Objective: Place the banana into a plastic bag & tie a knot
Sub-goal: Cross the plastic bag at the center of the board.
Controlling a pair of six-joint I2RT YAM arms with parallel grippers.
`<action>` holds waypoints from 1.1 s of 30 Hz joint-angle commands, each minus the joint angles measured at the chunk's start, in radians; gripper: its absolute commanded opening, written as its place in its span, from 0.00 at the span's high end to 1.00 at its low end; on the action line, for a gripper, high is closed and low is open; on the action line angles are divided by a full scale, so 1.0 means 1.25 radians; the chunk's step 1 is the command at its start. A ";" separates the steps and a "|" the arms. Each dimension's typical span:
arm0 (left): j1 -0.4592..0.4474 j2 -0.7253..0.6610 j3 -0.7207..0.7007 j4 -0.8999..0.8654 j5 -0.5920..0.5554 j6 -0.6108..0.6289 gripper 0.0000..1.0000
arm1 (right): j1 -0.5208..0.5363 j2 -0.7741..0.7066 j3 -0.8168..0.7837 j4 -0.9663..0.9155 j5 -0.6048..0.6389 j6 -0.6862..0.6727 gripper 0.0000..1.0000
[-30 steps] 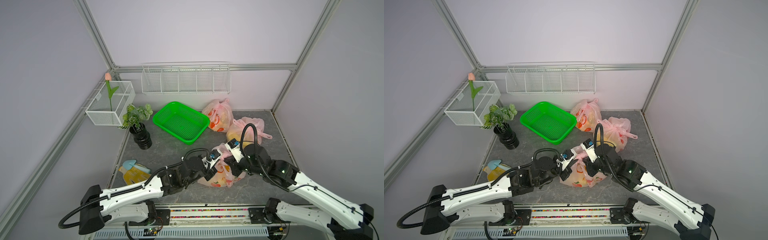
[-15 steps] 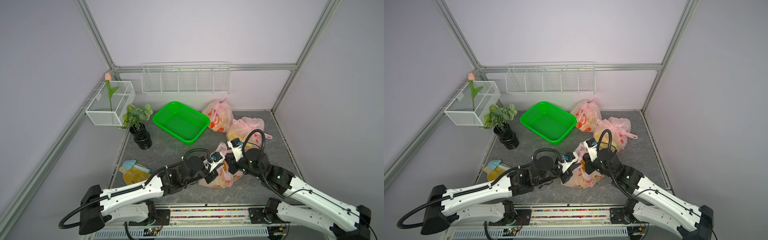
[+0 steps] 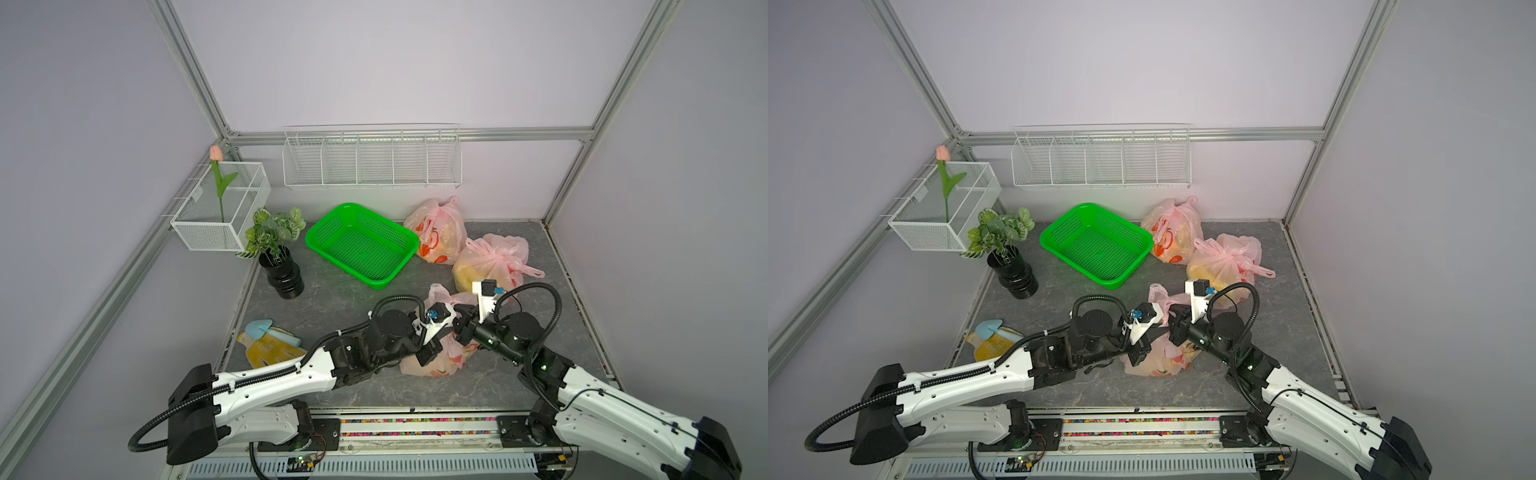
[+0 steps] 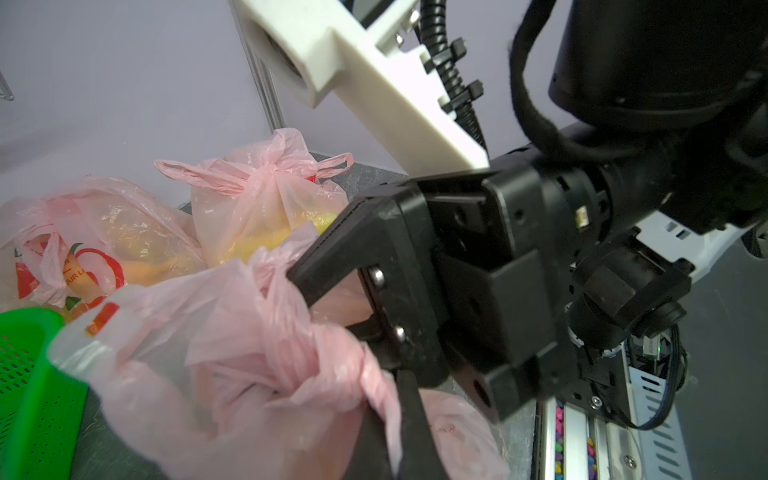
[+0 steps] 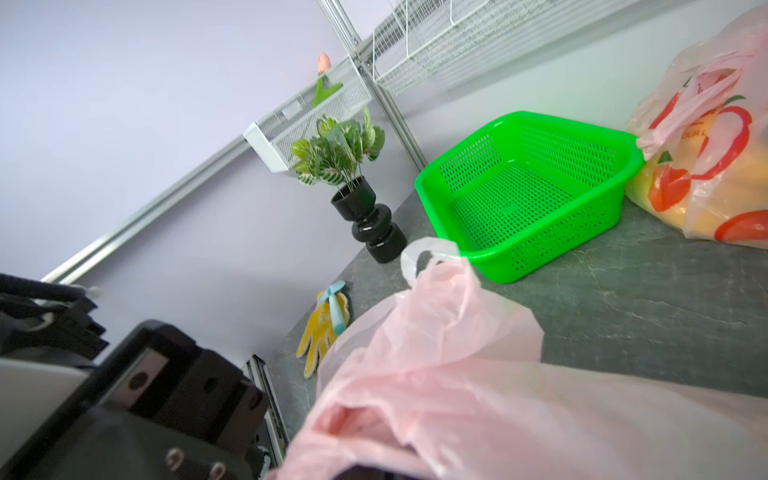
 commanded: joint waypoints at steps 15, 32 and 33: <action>-0.012 0.031 0.001 -0.005 0.056 -0.027 0.93 | -0.043 0.052 -0.022 0.365 -0.174 0.114 0.93; 0.009 -0.265 -0.081 -0.083 -0.031 -0.020 0.62 | -0.043 0.005 -0.022 0.167 -0.171 0.003 0.93; 0.013 -0.268 -0.075 -0.081 -0.024 -0.020 0.63 | -0.043 0.007 -0.021 0.168 -0.171 0.004 0.93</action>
